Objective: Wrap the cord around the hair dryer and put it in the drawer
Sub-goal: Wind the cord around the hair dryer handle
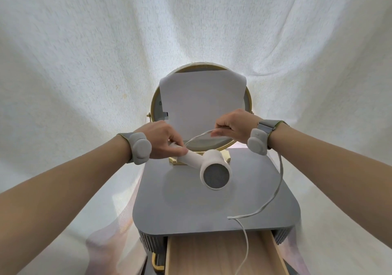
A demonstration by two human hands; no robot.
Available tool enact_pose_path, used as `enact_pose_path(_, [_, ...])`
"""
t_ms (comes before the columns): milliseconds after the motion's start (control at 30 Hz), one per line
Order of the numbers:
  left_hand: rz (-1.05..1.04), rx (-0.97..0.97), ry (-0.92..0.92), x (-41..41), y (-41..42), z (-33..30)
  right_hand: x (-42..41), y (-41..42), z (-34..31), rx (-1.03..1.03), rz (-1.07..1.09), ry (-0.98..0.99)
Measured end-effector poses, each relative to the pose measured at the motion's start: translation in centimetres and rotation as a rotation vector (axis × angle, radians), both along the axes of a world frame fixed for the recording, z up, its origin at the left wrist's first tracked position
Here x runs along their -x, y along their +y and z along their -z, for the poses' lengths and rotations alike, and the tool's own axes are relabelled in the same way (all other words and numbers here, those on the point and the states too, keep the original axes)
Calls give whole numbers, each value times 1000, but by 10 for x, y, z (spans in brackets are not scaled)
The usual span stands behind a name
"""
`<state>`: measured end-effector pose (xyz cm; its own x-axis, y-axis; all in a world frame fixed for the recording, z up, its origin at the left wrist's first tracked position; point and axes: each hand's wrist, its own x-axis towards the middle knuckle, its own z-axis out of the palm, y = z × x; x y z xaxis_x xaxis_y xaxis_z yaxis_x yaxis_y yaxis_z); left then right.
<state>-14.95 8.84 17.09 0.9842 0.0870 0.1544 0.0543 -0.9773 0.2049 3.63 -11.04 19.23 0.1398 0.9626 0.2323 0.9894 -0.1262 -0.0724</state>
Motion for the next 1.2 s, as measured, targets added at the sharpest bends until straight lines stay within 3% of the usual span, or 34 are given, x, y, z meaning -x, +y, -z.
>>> enact_pose_path(433, [164,428,-71,11,7,-11,-26,-5,19,-3,61,123])
enact_pose_path(800, [93,803,-168,10,8,-15,-36,-18,36,49,288,147])
enact_pose_path(933, [8,929,-261,1,13,-12,-31,-18,43,89,257,269])
enact_pose_path(1067, [-37,976,-332,-9,4,-13,-18,-11,52,198,222,236])
enact_pose_path(1200, [-116,872,-374,-16,-8,-14,1,-5,57,259,202,126])
